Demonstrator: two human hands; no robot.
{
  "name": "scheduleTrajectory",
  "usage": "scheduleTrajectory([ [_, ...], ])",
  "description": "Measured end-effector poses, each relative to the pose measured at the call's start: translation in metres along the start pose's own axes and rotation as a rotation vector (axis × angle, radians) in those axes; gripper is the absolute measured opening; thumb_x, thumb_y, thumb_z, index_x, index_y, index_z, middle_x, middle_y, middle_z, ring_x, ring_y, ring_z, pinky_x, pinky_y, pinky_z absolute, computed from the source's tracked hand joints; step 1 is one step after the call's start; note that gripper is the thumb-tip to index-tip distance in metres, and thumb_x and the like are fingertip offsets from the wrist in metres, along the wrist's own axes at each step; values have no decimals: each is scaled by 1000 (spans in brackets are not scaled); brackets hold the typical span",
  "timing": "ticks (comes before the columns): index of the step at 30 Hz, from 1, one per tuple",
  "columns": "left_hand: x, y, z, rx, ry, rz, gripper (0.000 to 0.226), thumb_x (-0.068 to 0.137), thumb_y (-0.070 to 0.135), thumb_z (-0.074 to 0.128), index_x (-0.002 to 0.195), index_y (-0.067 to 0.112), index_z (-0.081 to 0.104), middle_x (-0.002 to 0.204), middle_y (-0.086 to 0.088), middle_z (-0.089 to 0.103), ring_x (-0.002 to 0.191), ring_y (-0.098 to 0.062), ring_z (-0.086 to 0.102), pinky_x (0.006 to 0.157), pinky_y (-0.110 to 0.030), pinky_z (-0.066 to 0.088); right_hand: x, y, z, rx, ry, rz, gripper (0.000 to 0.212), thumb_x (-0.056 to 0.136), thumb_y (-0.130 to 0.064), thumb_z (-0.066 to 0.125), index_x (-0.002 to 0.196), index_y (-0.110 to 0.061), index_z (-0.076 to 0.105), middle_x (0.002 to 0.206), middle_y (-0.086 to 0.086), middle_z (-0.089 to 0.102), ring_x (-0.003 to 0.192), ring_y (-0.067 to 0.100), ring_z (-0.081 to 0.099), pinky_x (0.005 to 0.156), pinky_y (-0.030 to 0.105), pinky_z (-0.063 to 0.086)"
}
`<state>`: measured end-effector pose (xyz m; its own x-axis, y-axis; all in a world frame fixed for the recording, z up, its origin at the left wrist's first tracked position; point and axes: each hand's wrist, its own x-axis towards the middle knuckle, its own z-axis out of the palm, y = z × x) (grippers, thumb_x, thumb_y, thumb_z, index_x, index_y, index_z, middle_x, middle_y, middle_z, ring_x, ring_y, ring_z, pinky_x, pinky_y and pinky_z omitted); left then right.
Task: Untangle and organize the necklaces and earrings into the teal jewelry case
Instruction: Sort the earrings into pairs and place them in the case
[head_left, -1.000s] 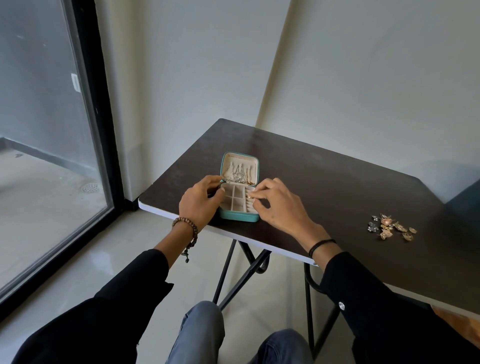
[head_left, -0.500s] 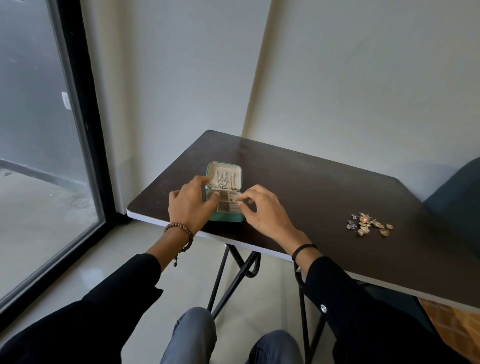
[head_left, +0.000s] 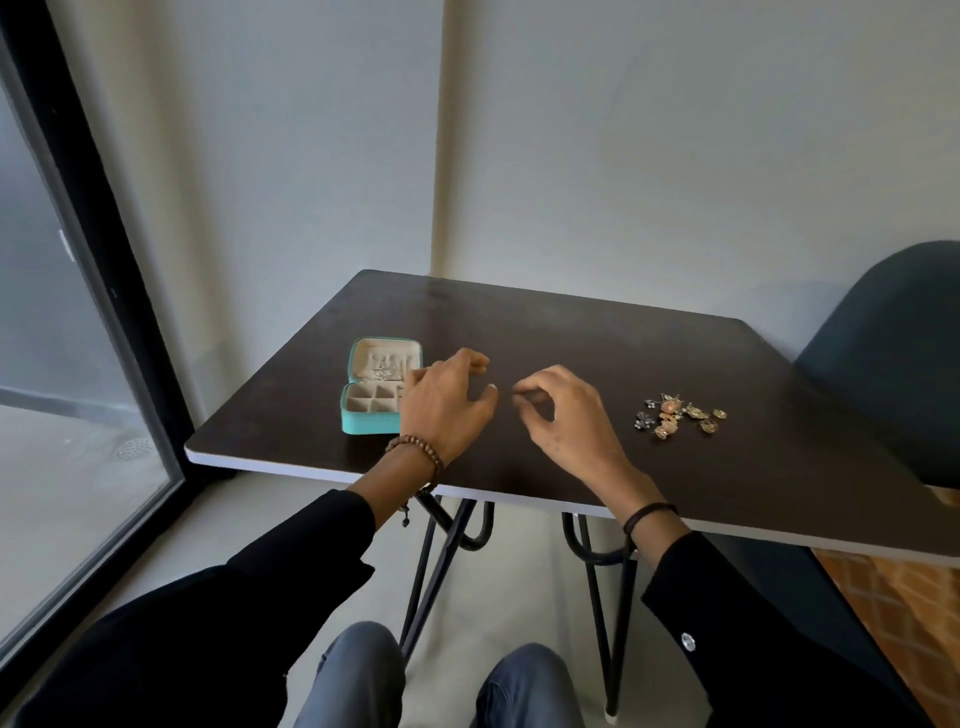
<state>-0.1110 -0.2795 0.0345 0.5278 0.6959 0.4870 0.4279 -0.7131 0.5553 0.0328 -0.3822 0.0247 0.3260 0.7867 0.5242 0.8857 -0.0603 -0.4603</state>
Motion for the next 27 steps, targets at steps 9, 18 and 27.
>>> scheduleTrajectory([
  [9, 0, 77, 84, -120, -203, 149, 30, 93, 33, 60, 122, 24, 58, 120, 10, 66, 116, -10, 59, 105, -34, 39, -44, 85, -67, -65, 115, 210, 11, 93, -21, 71, 103, -18, 74, 103, -5, 66, 86, 4, 64, 82, 24, 51],
  [18, -21, 140, 166, -428, -546, 220, 30, 91, 14, 62, 121, 17, 64, 117, 1, 67, 105, -9, 60, 86, -11, 45, -76, 159, -107, -105, 215, 485, 20, 87, -13, 77, 105, -9, 70, 105, 5, 69, 89, 12, 65, 72, 3, 42],
  [27, 7, 156, 209, -429, -482, 152, 36, 92, -1, 53, 126, 12, 58, 125, -4, 60, 115, -15, 57, 96, -21, 47, -63, 197, -100, -50, 245, 639, 39, 92, -37, 74, 123, -15, 64, 115, 2, 65, 94, 11, 62, 80, 25, 53],
])
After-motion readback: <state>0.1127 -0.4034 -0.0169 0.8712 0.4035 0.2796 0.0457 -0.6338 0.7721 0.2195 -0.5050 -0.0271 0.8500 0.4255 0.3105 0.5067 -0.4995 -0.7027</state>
